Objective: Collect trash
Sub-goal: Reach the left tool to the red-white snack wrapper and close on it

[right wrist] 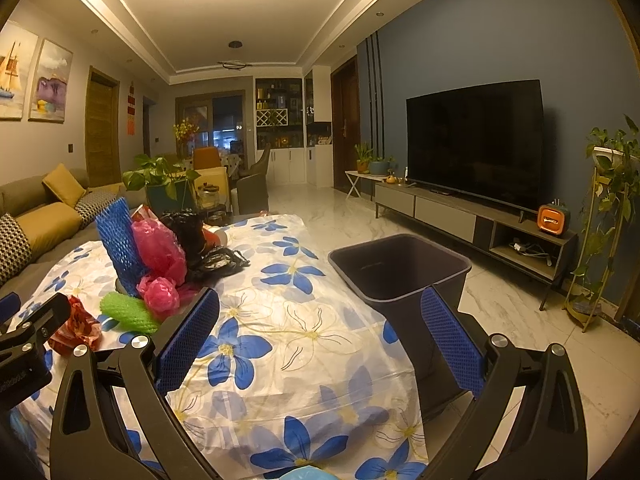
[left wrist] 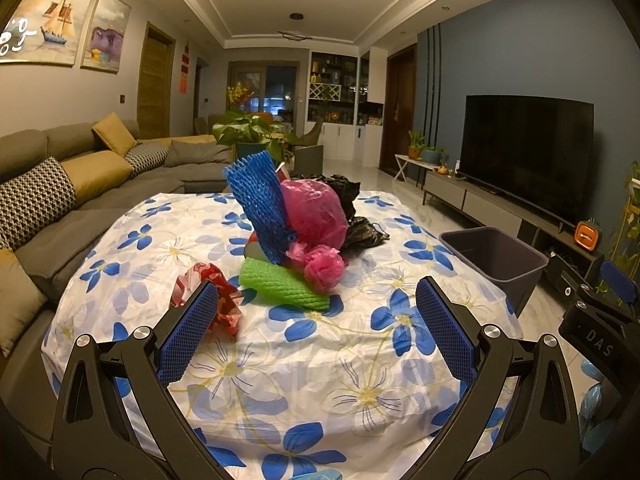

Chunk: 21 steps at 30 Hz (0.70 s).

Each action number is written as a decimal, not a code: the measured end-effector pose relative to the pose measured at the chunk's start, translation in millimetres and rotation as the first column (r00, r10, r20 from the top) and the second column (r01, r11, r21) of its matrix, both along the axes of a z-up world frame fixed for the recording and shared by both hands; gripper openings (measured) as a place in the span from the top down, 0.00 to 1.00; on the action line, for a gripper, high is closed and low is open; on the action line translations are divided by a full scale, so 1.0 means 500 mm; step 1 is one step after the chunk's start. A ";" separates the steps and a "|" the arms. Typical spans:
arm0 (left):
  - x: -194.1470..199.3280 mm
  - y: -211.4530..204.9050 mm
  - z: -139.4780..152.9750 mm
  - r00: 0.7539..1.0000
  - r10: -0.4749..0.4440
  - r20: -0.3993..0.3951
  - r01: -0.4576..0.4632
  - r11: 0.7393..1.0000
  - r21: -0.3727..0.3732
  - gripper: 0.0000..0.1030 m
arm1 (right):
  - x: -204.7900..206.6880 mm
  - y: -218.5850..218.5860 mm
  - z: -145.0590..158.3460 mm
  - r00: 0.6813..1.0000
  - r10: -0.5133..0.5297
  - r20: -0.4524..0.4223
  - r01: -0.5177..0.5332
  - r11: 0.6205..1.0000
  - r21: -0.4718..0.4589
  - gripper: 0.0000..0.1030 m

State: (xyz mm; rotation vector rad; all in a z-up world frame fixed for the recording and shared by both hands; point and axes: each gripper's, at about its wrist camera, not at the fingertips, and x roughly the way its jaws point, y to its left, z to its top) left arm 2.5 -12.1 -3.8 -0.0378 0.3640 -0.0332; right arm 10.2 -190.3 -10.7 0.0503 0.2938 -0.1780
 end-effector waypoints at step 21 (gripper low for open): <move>0.124 0.183 -0.118 0.987 0.158 -0.009 -0.159 0.987 -0.032 0.15 | 0.158 0.144 -0.109 0.978 0.208 -0.016 -0.207 0.978 0.021 0.11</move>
